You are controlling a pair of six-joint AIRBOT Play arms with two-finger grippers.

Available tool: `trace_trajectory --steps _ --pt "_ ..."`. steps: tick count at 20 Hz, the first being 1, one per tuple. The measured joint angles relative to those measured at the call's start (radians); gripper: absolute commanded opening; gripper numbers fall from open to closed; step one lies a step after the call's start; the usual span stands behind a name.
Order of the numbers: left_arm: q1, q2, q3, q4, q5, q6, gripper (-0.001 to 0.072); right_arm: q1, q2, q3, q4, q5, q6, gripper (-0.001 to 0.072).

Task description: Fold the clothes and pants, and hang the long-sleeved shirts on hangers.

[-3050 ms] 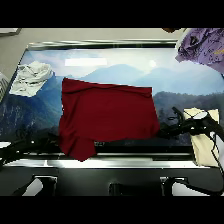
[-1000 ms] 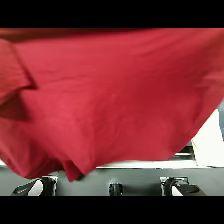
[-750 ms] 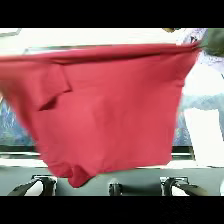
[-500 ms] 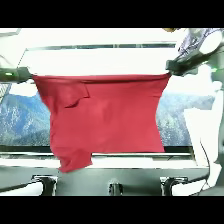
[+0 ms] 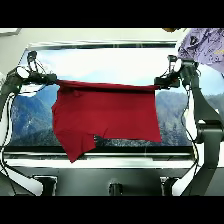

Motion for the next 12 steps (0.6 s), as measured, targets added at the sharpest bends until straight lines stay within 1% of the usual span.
trace_trajectory --steps 8,12 --pt "-0.004 -0.026 0.027 0.110 -0.301 -0.002 0.0015 0.000 -0.021 -0.003 0.016 0.221 0.004 0.0028" --pt "-0.005 -0.031 0.028 0.139 -0.403 -0.021 0.0015 0.000 -0.048 -0.004 0.042 0.312 0.017 0.0028"
